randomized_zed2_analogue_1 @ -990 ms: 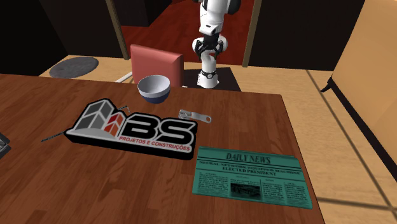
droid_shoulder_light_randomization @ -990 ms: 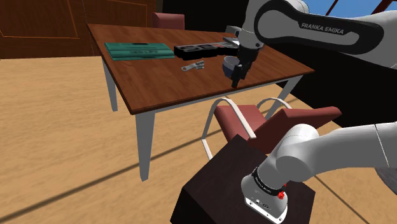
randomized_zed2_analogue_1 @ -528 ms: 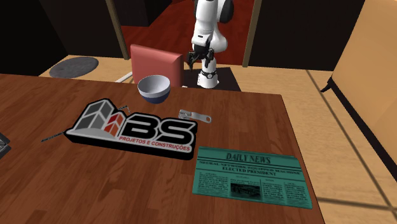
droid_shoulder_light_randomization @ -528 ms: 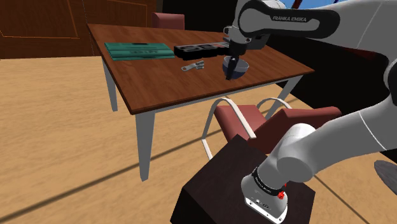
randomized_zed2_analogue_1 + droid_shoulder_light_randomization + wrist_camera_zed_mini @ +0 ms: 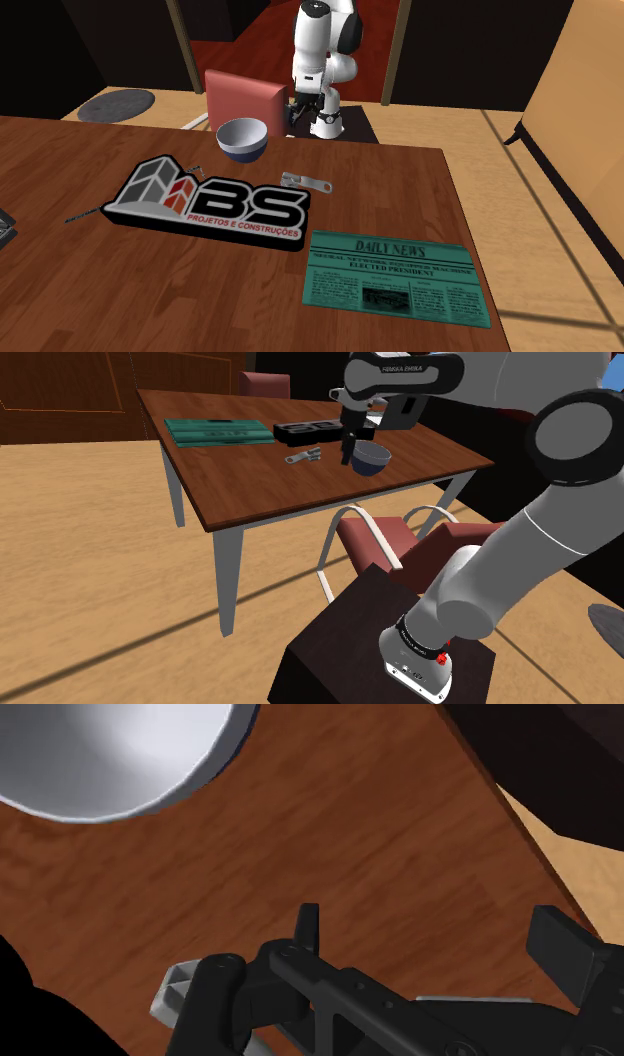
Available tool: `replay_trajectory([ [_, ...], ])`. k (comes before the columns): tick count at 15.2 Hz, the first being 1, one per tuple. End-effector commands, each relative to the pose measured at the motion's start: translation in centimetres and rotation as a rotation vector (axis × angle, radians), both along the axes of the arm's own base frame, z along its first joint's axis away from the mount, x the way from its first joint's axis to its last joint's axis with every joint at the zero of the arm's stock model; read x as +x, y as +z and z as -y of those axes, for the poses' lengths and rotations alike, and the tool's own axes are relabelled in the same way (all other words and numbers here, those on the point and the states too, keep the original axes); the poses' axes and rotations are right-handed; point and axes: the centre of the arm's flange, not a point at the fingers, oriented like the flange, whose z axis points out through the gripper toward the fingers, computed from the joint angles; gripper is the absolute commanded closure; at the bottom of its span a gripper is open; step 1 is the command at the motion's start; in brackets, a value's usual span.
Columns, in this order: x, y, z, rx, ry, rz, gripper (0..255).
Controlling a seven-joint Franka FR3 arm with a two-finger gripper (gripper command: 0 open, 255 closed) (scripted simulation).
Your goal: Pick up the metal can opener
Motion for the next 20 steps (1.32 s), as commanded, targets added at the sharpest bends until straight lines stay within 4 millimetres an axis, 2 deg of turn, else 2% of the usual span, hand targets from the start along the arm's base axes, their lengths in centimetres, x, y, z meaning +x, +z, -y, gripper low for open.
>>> replay_trajectory([
  [1,2.6,-0.7,0.6,0.005,0.078,-0.006,0],
  [7,10.3,-2.1,1.3,0.022,0.289,-0.021,0],
  [12,16.6,-3.4,0.7,0.037,0.465,-0.034,0],
  [13,16.8,-3.5,0.6,0.037,0.472,-0.034,0],
  [20,16.8,-7.5,0.6,0.037,0.472,-0.034,0],
])
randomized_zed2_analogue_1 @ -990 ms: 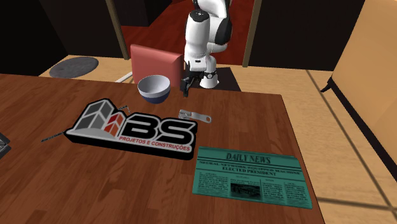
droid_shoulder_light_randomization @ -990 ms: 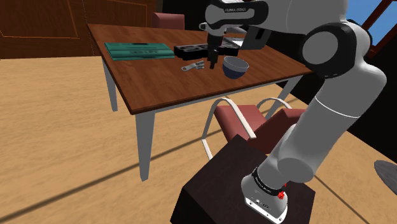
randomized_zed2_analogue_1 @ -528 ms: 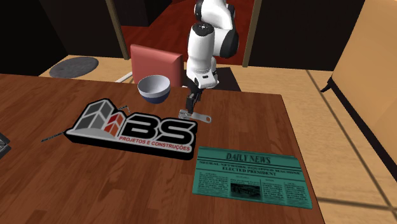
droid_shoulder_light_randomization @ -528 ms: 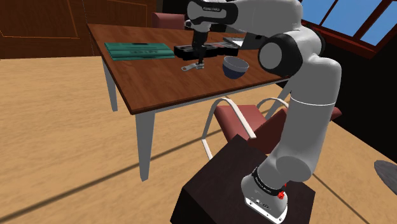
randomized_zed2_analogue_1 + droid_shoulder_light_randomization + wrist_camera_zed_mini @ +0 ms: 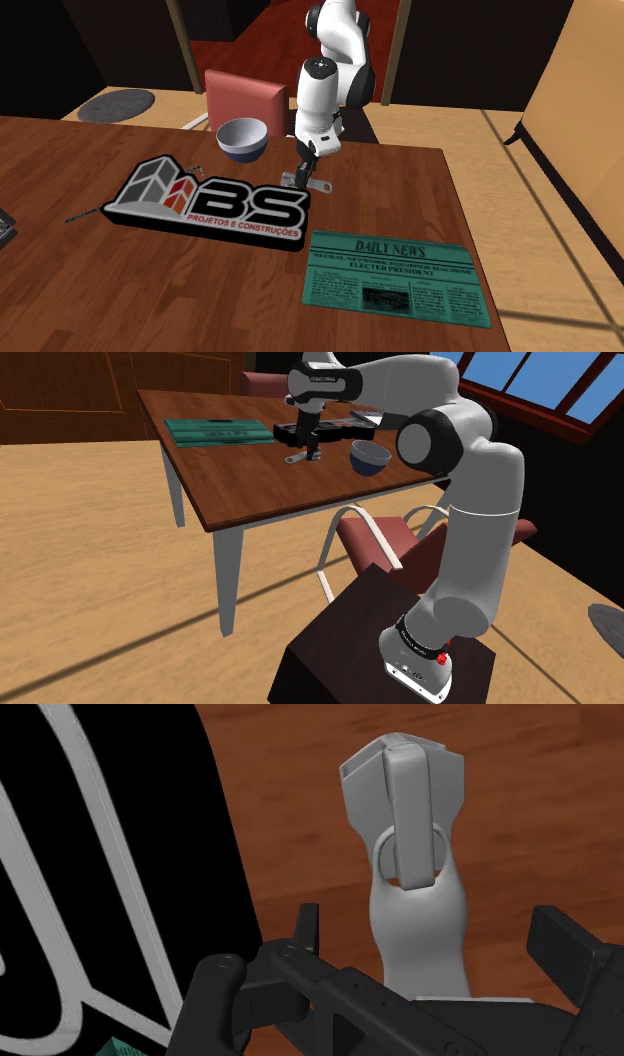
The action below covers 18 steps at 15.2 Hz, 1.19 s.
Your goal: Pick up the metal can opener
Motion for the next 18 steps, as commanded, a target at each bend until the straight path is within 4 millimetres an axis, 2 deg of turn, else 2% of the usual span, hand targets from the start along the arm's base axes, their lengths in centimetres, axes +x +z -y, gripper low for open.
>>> replay_trajectory([
  [1,0.0,-0.7,0.0,0.000,0.000,0.001,0],
  [2,0.0,-0.7,0.0,0.000,0.000,0.001,0],
  [3,0.0,-0.7,-0.1,0.000,0.000,0.001,255],
  [12,0.0,-0.7,0.0,0.000,0.000,0.001,255],
  [18,0.0,2.5,0.0,0.000,0.000,0.001,255],
])
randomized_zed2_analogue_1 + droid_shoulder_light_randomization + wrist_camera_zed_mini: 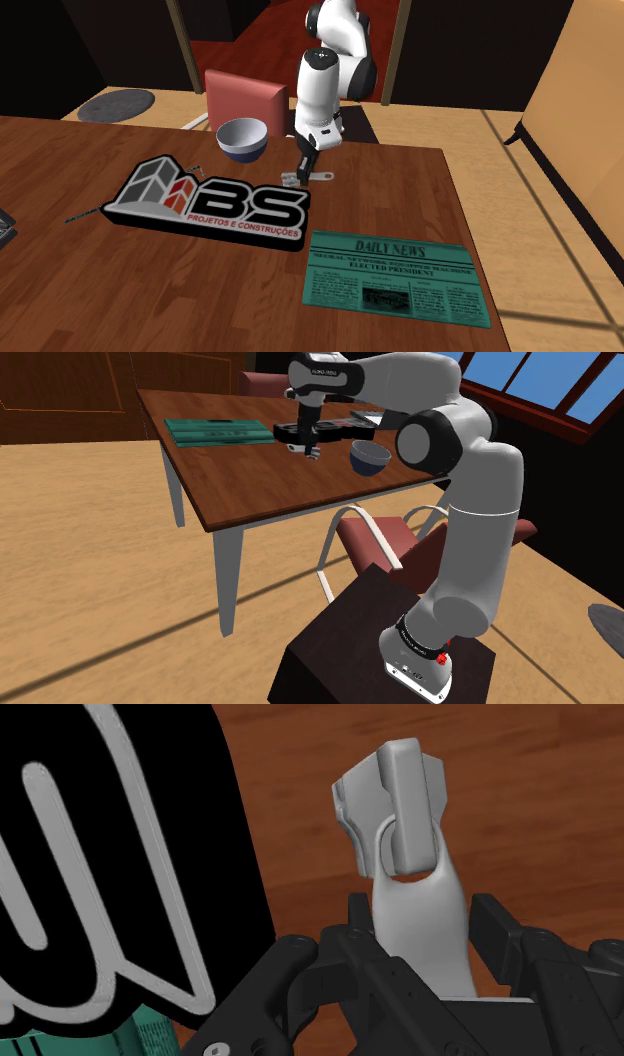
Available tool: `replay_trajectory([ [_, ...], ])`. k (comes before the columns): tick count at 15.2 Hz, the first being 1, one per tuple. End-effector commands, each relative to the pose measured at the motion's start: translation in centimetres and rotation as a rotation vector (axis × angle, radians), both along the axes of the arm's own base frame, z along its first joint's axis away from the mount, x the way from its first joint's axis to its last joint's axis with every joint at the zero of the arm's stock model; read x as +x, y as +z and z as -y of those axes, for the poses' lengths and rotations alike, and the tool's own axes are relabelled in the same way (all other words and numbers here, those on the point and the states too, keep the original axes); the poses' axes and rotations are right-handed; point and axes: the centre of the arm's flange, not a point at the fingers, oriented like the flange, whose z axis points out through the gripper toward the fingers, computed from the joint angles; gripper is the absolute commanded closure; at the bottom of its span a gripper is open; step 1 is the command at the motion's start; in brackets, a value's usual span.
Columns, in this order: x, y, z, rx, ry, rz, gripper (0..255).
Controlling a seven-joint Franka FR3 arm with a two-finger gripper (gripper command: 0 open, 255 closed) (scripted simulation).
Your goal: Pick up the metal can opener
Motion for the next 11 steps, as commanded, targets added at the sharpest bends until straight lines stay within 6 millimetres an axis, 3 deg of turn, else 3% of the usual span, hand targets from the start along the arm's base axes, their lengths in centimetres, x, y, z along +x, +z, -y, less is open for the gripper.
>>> replay_trajectory([
  [1,-0.1,1.1,0.0,0.000,0.000,0.000,255],
  [9,-0.1,5.3,0.0,0.000,0.000,0.000,255],
  [11,-0.1,5.4,0.0,0.000,0.000,0.000,255],
])
